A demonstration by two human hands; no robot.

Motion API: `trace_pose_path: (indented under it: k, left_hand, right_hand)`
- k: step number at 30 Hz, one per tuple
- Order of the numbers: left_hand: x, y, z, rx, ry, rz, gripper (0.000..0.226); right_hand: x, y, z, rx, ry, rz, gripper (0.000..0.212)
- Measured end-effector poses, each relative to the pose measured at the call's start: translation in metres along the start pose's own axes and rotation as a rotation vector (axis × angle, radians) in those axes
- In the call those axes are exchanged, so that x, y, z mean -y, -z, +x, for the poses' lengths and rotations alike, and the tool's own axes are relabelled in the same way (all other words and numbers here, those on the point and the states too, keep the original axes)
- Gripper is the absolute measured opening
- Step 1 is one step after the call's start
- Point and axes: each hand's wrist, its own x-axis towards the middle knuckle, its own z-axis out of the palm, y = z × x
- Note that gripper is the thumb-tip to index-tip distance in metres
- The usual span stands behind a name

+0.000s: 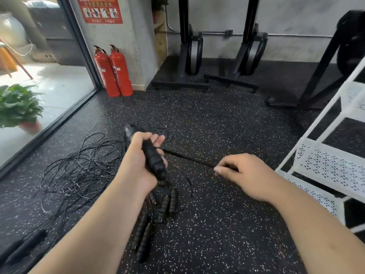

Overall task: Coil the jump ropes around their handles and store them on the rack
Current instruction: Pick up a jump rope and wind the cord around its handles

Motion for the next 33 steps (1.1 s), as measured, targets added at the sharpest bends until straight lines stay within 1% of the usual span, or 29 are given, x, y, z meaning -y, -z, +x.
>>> trace_pose_path:
  k: [2, 4, 8, 9, 10, 11, 12, 13, 15, 17, 18, 20, 23, 24, 25, 27, 29, 30, 31, 33]
  left_hand:
    - [-0.008, 0.005, 0.004, -0.024, -0.041, 0.005, 0.055]
    - [-0.009, 0.007, 0.005, -0.01, -0.062, 0.11, 0.052]
    - [-0.003, 0.004, -0.002, 0.049, -0.055, 0.601, 0.037]
    - [-0.001, 0.003, -0.004, 0.066, -0.084, 0.755, 0.032]
    - [0.002, 0.003, -0.006, 0.074, -0.154, 0.938, 0.025]
    - [0.004, 0.003, -0.007, 0.073, -0.261, 1.136, 0.02]
    - [0.007, 0.004, -0.008, 0.078, -0.384, 1.321, 0.019]
    - [0.01, 0.004, -0.01, 0.092, -0.493, 1.477, 0.022]
    - [0.014, 0.004, -0.014, 0.12, -0.628, 1.685, 0.037]
    - [0.015, 0.002, -0.016, 0.122, -0.729, 1.814, 0.053]
    - [0.015, 0.001, -0.017, 0.122, -0.775, 1.86, 0.055]
    - [0.015, -0.001, -0.02, 0.117, -0.86, 1.919, 0.052]
    - [0.015, -0.001, -0.022, 0.134, -0.94, 1.987, 0.053]
    - [0.016, -0.001, -0.021, 0.146, -0.95, 2.018, 0.054]
    - [0.016, 0.0, -0.021, 0.162, -0.95, 2.051, 0.054]
    - [0.018, 0.001, -0.02, 0.198, -0.925, 2.126, 0.052]
    - [0.022, 0.003, -0.019, 0.245, -0.914, 2.168, 0.05]
    - [0.024, 0.003, -0.018, 0.268, -0.909, 2.179, 0.049]
    - [0.025, 0.004, -0.017, 0.286, -0.901, 2.183, 0.049]
    - [0.024, 0.005, -0.016, 0.298, -0.856, 2.172, 0.051]
  right_hand:
    - [-0.003, 0.004, -0.001, -0.024, -0.032, -0.015, 0.029]
    - [-0.003, 0.007, 0.0, -0.127, -0.049, -0.005, 0.031]
    - [-0.001, 0.014, 0.001, -0.436, -0.09, 0.014, 0.032]
    - [-0.001, 0.016, 0.0, -0.512, -0.104, 0.028, 0.032]
    - [-0.003, 0.018, -0.001, -0.577, -0.115, 0.047, 0.032]
    - [-0.004, 0.02, -0.003, -0.625, -0.128, 0.06, 0.032]
    - [-0.006, 0.021, -0.004, -0.656, -0.145, 0.053, 0.033]
    - [-0.009, 0.022, -0.004, -0.672, -0.166, 0.021, 0.034]
    - [-0.014, 0.022, -0.004, -0.702, -0.212, -0.081, 0.035]
    - [-0.018, 0.022, -0.004, -0.747, -0.235, -0.152, 0.036]
    - [-0.02, 0.021, -0.004, -0.757, -0.237, -0.177, 0.035]
    - [-0.023, 0.018, -0.004, -0.714, -0.243, -0.247, 0.037]
    - [-0.019, 0.009, -0.001, -0.503, -0.32, -0.342, 0.055]
    - [-0.014, 0.007, -0.002, -0.474, -0.287, -0.368, 0.062]
    - [-0.007, 0.006, -0.003, -0.469, -0.209, -0.39, 0.067]
    - [0.012, 0.006, -0.006, -0.433, 0.014, -0.406, 0.077]
    - [0.029, 0.001, -0.009, -0.299, 0.201, -0.428, 0.082]
    - [0.033, -0.006, -0.008, -0.221, 0.256, -0.424, 0.081]
    - [0.035, -0.012, -0.007, -0.144, 0.272, -0.387, 0.08]
    - [0.03, -0.019, -0.006, -0.024, 0.203, -0.21, 0.073]
